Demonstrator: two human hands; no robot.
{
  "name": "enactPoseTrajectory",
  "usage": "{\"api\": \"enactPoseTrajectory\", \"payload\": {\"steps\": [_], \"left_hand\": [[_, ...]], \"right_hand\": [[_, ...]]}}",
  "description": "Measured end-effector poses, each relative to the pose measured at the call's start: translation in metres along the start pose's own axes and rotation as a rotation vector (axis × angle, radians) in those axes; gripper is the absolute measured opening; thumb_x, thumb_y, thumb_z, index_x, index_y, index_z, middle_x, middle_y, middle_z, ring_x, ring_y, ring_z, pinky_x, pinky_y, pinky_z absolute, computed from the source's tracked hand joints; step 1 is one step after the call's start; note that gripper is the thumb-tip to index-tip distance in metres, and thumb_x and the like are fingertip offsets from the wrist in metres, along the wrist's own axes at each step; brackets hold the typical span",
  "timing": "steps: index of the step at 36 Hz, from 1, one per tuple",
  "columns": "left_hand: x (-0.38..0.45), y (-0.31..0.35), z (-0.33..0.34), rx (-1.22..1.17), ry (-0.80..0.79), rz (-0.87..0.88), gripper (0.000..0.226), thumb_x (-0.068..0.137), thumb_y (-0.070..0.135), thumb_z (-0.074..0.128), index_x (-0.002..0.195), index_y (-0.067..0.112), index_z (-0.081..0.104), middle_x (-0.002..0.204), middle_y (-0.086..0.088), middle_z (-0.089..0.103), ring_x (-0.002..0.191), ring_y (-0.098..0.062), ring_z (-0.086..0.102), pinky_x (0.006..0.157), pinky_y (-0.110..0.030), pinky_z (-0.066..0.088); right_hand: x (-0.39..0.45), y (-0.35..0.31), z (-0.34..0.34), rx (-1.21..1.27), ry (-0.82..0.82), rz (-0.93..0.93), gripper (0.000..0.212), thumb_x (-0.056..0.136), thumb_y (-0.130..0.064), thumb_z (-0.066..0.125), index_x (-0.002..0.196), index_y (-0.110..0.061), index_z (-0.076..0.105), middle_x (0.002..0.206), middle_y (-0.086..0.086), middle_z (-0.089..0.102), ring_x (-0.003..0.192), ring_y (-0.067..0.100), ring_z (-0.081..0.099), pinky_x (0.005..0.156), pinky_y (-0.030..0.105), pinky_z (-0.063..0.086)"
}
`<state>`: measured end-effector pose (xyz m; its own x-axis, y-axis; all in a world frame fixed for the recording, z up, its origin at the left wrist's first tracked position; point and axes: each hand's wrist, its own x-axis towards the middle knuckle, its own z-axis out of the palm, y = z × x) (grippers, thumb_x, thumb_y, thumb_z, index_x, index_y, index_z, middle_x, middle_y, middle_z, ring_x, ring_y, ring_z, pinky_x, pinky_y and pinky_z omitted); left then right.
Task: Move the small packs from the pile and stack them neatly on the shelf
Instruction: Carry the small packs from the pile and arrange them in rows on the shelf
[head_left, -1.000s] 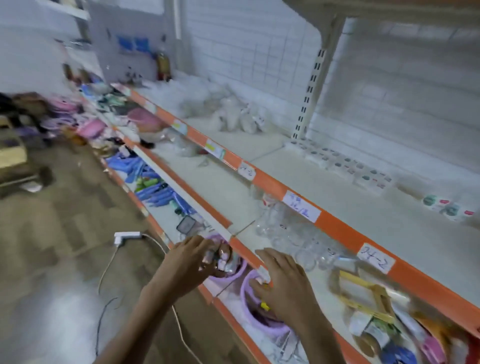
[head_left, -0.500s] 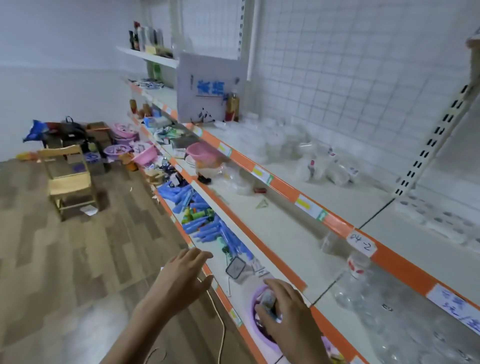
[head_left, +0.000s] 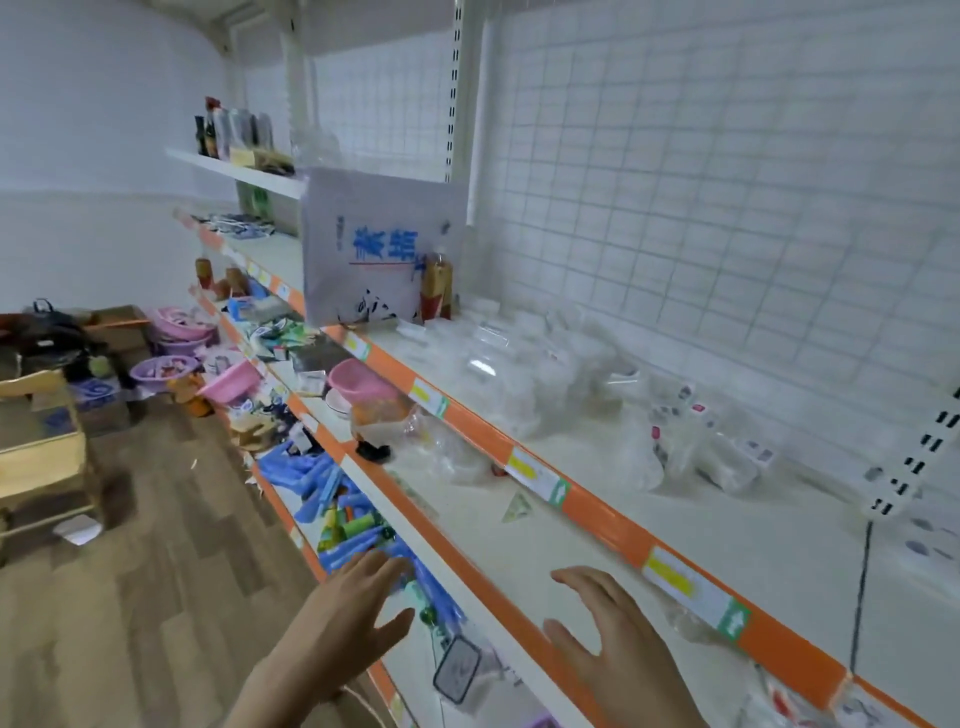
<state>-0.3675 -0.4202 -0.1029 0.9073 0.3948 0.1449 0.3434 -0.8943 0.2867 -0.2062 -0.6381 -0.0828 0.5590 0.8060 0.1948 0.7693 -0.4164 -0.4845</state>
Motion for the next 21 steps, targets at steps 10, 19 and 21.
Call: {"api": "enactPoseTrajectory", "payload": {"steps": [10,19,21], "left_hand": [[0.163,-0.050,-0.033,-0.018,0.088,0.009,0.044,0.089,0.040,0.053,0.131,0.027,0.046,0.132,0.008,0.047,0.117,-0.009,0.046,0.087,-0.017,0.036],[0.261,-0.095,-0.054,-0.013,0.110,0.028,0.052,0.086,0.052,0.041,0.130,0.024,0.047,0.124,0.003,0.051,0.115,-0.016,0.048,0.092,-0.031,0.041],[0.283,-0.106,-0.062,0.006,0.129,0.031,0.055,0.085,0.054,0.041,0.131,0.025,0.045,0.129,0.003,0.049,0.119,-0.015,0.045,0.095,-0.034,0.040]], "right_hand": [[0.184,0.008,-0.044,-0.023,0.130,-0.093,0.040,0.089,-0.047,0.049,0.127,-0.034,0.047,0.123,-0.027,0.040,0.119,-0.004,0.039,0.090,0.010,0.031],[0.317,0.005,-0.050,-0.073,0.113,-0.070,0.043,0.090,-0.037,0.054,0.131,-0.029,0.045,0.133,-0.013,0.045,0.123,0.008,0.043,0.096,0.024,0.037],[0.338,0.004,-0.048,-0.125,0.104,-0.054,0.045,0.090,-0.038,0.053,0.133,-0.029,0.043,0.135,-0.012,0.044,0.123,0.010,0.042,0.095,0.025,0.036]]}}
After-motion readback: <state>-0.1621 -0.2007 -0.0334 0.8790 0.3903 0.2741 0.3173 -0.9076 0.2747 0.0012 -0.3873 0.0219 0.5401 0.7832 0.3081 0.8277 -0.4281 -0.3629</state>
